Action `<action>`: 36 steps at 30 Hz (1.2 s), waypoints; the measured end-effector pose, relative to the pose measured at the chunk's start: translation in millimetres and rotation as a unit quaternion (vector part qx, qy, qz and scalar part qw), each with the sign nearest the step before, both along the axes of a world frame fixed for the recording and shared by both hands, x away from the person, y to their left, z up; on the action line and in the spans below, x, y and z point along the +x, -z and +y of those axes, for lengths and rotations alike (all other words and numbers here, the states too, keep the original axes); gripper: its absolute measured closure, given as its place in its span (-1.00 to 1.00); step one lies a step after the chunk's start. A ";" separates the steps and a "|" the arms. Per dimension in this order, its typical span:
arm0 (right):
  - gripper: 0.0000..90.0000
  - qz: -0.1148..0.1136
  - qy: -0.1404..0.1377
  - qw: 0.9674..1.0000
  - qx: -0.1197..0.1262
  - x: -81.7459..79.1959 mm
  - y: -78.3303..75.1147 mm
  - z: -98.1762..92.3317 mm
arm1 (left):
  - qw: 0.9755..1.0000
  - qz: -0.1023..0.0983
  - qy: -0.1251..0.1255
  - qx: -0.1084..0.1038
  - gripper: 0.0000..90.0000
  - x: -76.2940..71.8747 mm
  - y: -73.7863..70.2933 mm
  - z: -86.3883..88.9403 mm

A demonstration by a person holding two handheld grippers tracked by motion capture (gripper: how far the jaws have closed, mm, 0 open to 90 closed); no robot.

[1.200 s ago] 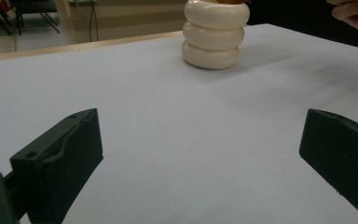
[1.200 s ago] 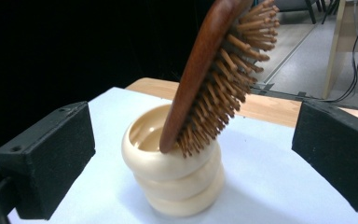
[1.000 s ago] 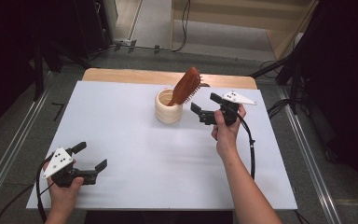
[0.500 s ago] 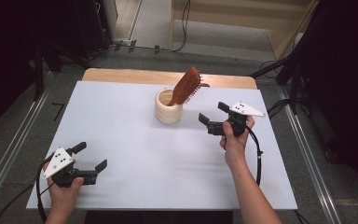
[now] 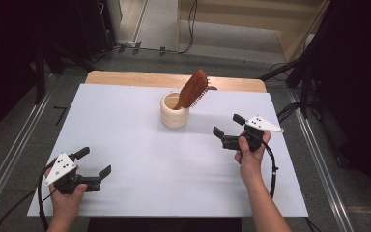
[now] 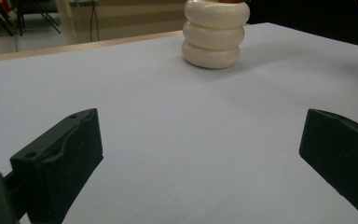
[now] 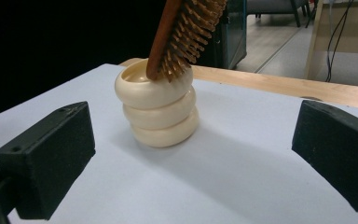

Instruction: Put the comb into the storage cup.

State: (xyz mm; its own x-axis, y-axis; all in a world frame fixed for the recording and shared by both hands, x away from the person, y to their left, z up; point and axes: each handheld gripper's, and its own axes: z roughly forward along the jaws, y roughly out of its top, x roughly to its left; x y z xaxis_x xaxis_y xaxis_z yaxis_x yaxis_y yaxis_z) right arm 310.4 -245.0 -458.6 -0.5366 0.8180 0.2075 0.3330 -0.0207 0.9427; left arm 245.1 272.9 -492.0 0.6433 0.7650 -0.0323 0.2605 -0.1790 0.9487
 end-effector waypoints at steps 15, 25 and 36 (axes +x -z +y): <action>-1.00 -0.003 0.012 1.000 -0.006 -27.5 10.0 -20.8 | 1.000 -0.001 0.000 0.005 -1.00 -0.1 -0.1 -0.2; -1.00 -0.002 0.023 1.000 -0.006 -44.0 18.2 -35.1 | 1.000 -0.002 0.000 0.005 -1.00 -0.3 0.1 -0.7; -1.00 -0.003 0.035 0.999 -0.006 -60.9 24.5 -50.3 | 1.000 -0.002 0.000 0.007 -1.00 -0.4 0.0 -0.8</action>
State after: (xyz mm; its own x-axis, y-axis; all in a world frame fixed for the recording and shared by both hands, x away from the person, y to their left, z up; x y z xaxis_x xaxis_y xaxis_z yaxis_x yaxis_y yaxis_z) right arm 249.5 -295.3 -483.1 -0.4799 0.8556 0.1938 0.3258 -0.0313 0.9449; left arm 244.7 272.1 -492.0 0.6439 0.7648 -0.0198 0.2566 -0.1916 0.9473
